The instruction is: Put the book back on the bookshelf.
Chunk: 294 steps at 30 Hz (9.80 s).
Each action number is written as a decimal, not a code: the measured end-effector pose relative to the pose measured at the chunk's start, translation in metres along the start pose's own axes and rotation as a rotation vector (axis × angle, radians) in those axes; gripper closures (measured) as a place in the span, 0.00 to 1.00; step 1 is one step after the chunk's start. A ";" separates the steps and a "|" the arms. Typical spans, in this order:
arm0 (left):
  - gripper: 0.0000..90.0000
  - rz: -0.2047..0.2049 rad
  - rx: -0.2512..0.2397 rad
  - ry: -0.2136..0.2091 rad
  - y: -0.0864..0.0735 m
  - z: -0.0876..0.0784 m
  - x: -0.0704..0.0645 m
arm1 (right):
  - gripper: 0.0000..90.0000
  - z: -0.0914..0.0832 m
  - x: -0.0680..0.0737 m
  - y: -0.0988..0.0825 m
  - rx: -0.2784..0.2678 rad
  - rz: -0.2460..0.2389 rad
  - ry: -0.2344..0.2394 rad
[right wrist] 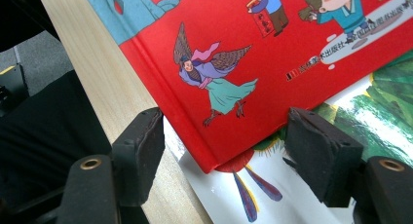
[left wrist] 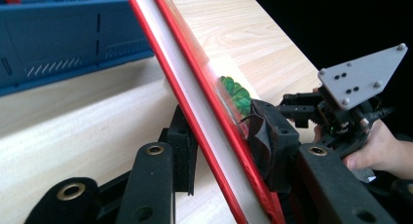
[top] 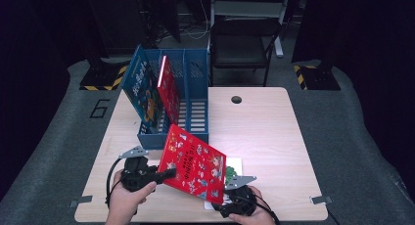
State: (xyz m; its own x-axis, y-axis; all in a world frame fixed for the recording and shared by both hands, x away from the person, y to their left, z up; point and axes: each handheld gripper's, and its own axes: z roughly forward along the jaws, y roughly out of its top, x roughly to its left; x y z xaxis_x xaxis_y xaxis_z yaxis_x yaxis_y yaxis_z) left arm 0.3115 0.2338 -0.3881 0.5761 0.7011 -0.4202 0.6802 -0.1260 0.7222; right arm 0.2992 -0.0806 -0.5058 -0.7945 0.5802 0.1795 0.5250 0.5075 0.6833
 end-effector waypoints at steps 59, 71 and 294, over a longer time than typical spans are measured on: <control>0.88 0.010 -0.001 -0.006 0.079 0.028 -0.019 | 0.51 0.009 -0.008 0.013 -0.069 0.011 -0.199; 0.88 -0.003 -0.013 0.016 0.096 0.041 -0.022 | 0.44 0.007 -0.005 0.014 -0.089 0.093 -0.089; 0.87 -0.149 -0.076 0.377 0.220 -0.090 0.012 | 0.60 0.062 -0.024 0.205 -0.304 0.076 0.061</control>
State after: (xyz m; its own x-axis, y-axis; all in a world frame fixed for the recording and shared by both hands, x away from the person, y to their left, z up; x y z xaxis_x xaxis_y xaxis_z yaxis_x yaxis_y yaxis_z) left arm 0.4272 0.2779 -0.1843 0.2578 0.9176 -0.3026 0.7000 0.0385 0.7131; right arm 0.4443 0.0488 -0.4139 -0.7779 0.5655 0.2740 0.4757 0.2452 0.8447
